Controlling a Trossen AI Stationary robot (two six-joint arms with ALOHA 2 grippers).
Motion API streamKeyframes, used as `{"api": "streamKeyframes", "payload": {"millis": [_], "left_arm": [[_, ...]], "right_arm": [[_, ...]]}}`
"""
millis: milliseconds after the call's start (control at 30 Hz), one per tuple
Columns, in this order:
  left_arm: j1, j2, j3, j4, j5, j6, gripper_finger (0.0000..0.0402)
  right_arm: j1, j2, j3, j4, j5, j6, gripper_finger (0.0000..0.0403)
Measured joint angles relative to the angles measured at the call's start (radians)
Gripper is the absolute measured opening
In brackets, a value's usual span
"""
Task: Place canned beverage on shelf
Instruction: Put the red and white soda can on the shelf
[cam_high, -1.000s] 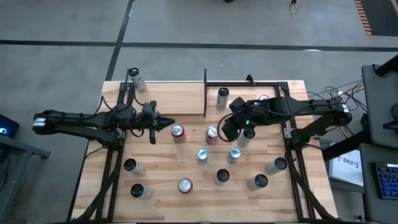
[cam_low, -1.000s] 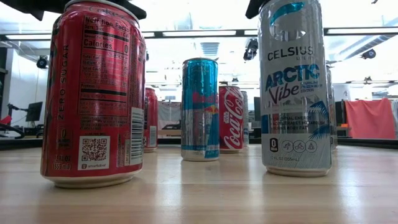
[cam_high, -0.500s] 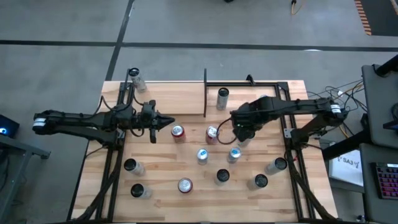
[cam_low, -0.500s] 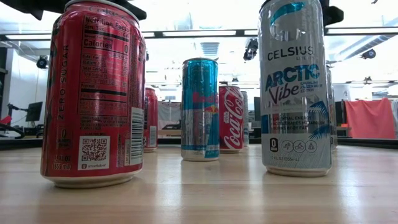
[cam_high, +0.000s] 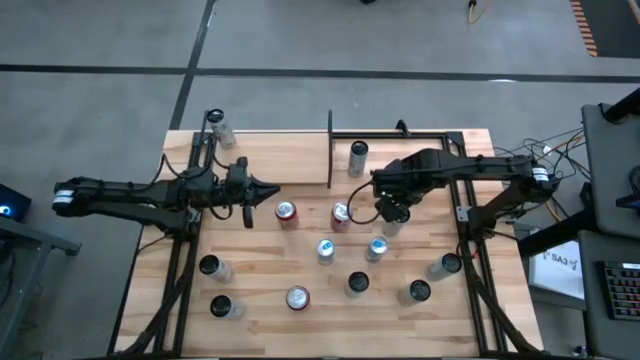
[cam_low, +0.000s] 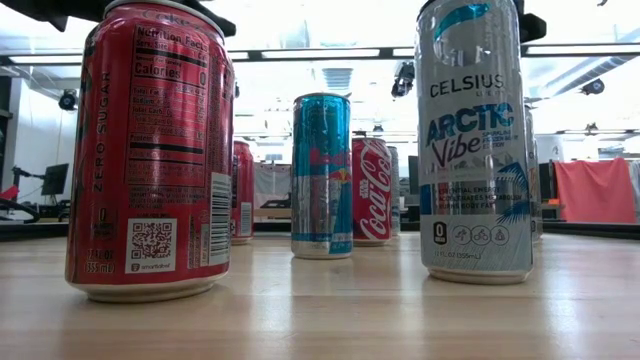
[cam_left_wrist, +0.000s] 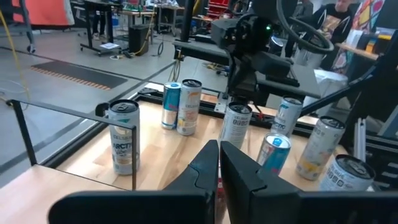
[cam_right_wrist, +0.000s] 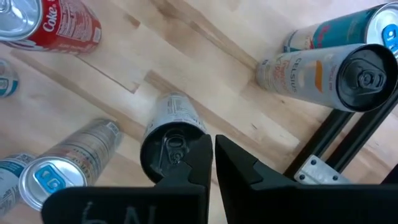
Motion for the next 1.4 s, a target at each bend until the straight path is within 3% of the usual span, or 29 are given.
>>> {"api": "streamKeyframes", "payload": {"millis": [133, 200, 400, 500, 800, 1033, 1167, 1267, 1400], "left_arm": [[0.0, -0.004, 0.0, -0.005, -0.007, 0.019, 0.0], [0.003, -0.028, 0.019, -0.109, -0.021, 0.036, 0.0], [0.007, -0.119, 0.25, -0.564, -0.359, 0.031, 0.0], [0.007, -0.125, 0.323, -0.66, -0.445, 0.007, 0.0], [0.006, -0.109, 0.356, -0.707, -0.375, 0.018, 0.0], [-0.002, -0.076, 0.354, -0.707, -0.316, -0.01, 0.0], [-0.013, -0.062, 0.354, -0.707, -0.311, -0.017, 0.0], [-0.013, -0.054, 0.354, -0.702, -0.311, -0.019, 0.0], [-0.013, -0.047, 0.354, -0.698, -0.311, -0.02, 0.0]], "right_arm": [[-0.001, 0.0, 0.0, 0.007, 0.0, -0.001, 0.0013], [-0.001, 0.0, 0.0, 0.018, 0.0, 0.0, 0.0013], [-0.001, 0.0, 0.0, 0.078, 0.0, -0.001, 0.0013], [-0.001, 0.0, 0.0, 0.125, 0.013, -0.007, 0.0013], [-0.002, 0.014, 0.0, 0.29, 0.027, -0.044, 0.0013], [0.043, 0.028, -0.002, 0.455, -0.02, -0.439, 0.0013], [0.098, 0.065, -0.003, 0.506, -0.03, -0.576, 0.0019], [0.122, 0.101, -0.003, 0.508, -0.027, -0.608, 0.0048], [0.13, 0.158, -0.003, 0.477, 0.01, -0.528, 0.0124]]}}
